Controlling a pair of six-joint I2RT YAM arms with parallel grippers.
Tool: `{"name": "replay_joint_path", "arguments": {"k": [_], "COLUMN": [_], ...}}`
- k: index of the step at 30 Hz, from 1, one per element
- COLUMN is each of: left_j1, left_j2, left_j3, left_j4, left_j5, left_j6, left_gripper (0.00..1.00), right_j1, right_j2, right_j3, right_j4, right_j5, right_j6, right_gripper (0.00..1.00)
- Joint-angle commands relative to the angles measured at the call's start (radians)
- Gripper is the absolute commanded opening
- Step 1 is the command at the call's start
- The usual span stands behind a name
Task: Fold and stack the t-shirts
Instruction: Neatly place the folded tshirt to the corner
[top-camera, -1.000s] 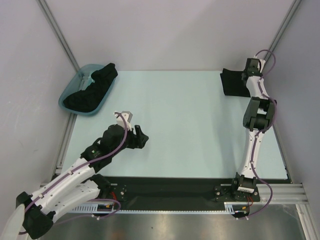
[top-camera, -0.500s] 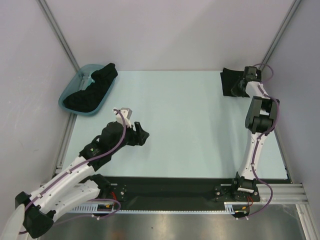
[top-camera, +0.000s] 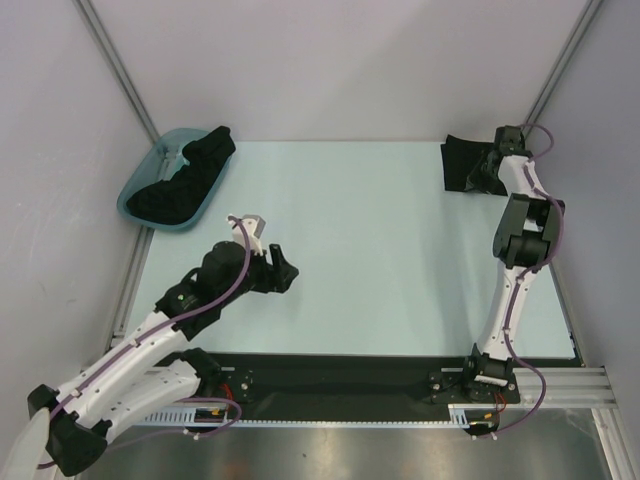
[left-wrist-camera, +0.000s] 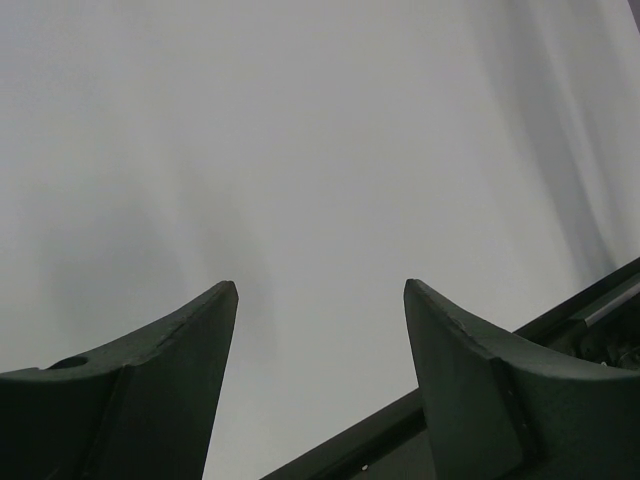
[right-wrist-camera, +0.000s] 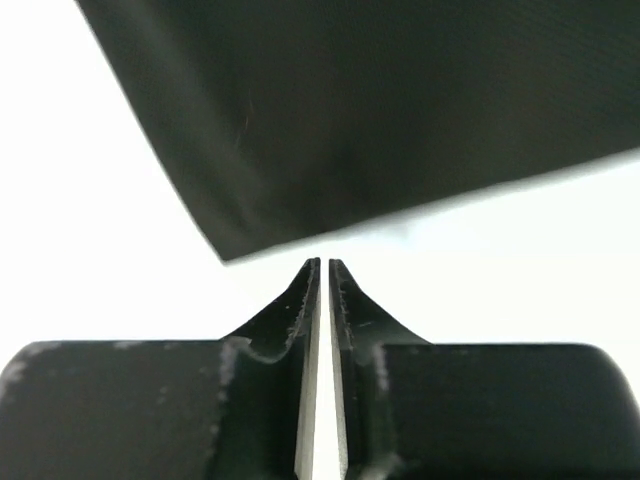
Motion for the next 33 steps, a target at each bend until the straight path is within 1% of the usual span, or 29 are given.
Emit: {"name": "replay_joint_path", "arguments": {"k": [1,2,4,6,7,8,9,10,11,12,13,14,15,16,17,18,19,20,21,22,23,24,25,26,27,29,30,32,33], "left_j1": [0.001,-0.002,-0.003,-0.003,-0.005,-0.003,-0.003,-0.003,-0.003,-0.003,-0.003,-0.003,-0.002,-0.002,-0.002,-0.002,-0.002,0.0,0.0,0.0,0.001,0.003,0.004,0.006,0.007,0.007,0.007,0.007,0.007], "left_j2": [0.007,0.004,-0.026,-0.078,-0.092,-0.114,-0.134,-0.169,-0.186,-0.203,-0.239,-0.253,-0.269,-0.282,-0.31,-0.321,-0.335,-0.364,-0.379,-0.396,-0.423,-0.44,-0.454,-0.471,-0.512,-0.566,-0.626,-0.699,-0.735], "left_j3": [0.06,0.05,0.041,0.012,0.004,-0.015,-0.027,-0.039,-0.048,-0.068,-0.084,-0.1,-0.128,-0.14,-0.163,-0.174,-0.183,-0.203,-0.217,-0.229,-0.261,-0.283,-0.303,-0.35,-0.375,-0.458,-0.484,-0.556,-0.582], "left_j4": [-0.071,-0.081,-0.112,-0.123,-0.128,-0.128,-0.118,-0.114,-0.109,-0.099,-0.085,-0.072,-0.053,-0.048,-0.03,-0.023,-0.013,0.01,0.024,0.038,0.079,0.101,0.127,0.179,0.204,0.285,0.305,0.328,0.334], "left_j5": [0.035,0.042,0.045,0.059,0.064,0.09,0.107,0.125,0.136,0.159,0.171,0.182,0.191,0.194,0.199,0.2,0.202,0.202,0.2,0.202,0.206,0.217,0.235,0.249,0.257,0.282,0.285,0.282,0.286], "left_j6": [0.013,0.021,0.03,0.029,0.024,0.016,0.003,-0.01,-0.023,-0.058,-0.071,-0.083,-0.112,-0.126,-0.14,-0.161,-0.169,-0.175,-0.194,-0.204,-0.214,-0.244,-0.264,-0.287,-0.344,-0.401,-0.442,-0.483,-0.531], "left_gripper": [0.74,0.74,0.75,0.77,0.78,0.78,0.79,0.79,0.79,0.8,0.81,0.82,0.82,0.84,0.84,0.85,0.86,0.86,0.88,0.89,0.9,0.9,0.9,0.9,0.91,0.91,0.91,0.91,0.91], "right_j1": [-0.001,0.0,0.006,0.02,0.037,0.045,0.055,0.084,0.1,0.12,0.144,0.157,0.167,0.18,0.196,0.197,0.23,0.243,0.27,0.278,0.286,0.287,0.287,0.287,0.289,0.29,0.292,0.293,0.295], "right_j2": [-0.162,-0.209,-0.269,-0.393,-0.437,-0.532,-0.576,-0.62,-0.674,-0.759,-0.804,-0.844,-0.881,-0.957,-0.991,-1.03,-1.091,-1.128,-1.159,-1.22,-1.249,-1.278,-1.339,-1.366,-1.398,-1.491,-1.524,-1.612,-1.639], "right_j3": [0.083,0.071,-0.03,-0.151,-0.289,-0.352,-0.412,-0.551,-0.614,-0.696,-0.821,-0.889,-0.947,-1.004,-1.117,-1.162,-1.213,-1.253,-1.332,-1.372,-1.409,-1.499,-1.541,-1.589,-1.665,-1.736,-1.797,-1.842,-1.868], "right_j4": [-0.183,-0.207,-0.236,-0.209,-0.192,-0.171,-0.14,-0.116,-0.085,-0.022,0.01,0.045,0.106,0.142,0.177,0.235,0.257,0.279,0.324,0.348,0.393,0.414,0.434,0.481,0.503,0.546,0.556,0.578,0.586], "right_j5": [0.071,0.078,0.053,-0.003,-0.033,-0.105,-0.133,-0.164,-0.231,-0.253,-0.285,-0.344,-0.354,-0.368,-0.41,-0.423,-0.426,-0.432,-0.432,-0.44,-0.443,-0.446,-0.454,-0.461,-0.469,-0.472,-0.472,-0.471,-0.475], "right_j6": [-0.069,-0.068,-0.07,-0.054,-0.041,-0.019,-0.004,0.009,0.021,0.062,0.078,0.094,0.136,0.16,0.185,0.228,0.242,0.254,0.286,0.302,0.323,0.343,0.395,0.418,0.441,0.498,0.516,0.558,0.567], "right_gripper": [0.13,0.15,0.18,0.21,0.23,0.23,0.24,0.25,0.27,0.29,0.3,0.31,0.33,0.34,0.37,0.38,0.4,0.45,0.48,0.52,0.59,0.65,0.75,0.97,1.0,1.0,1.0,1.0,1.0]}}
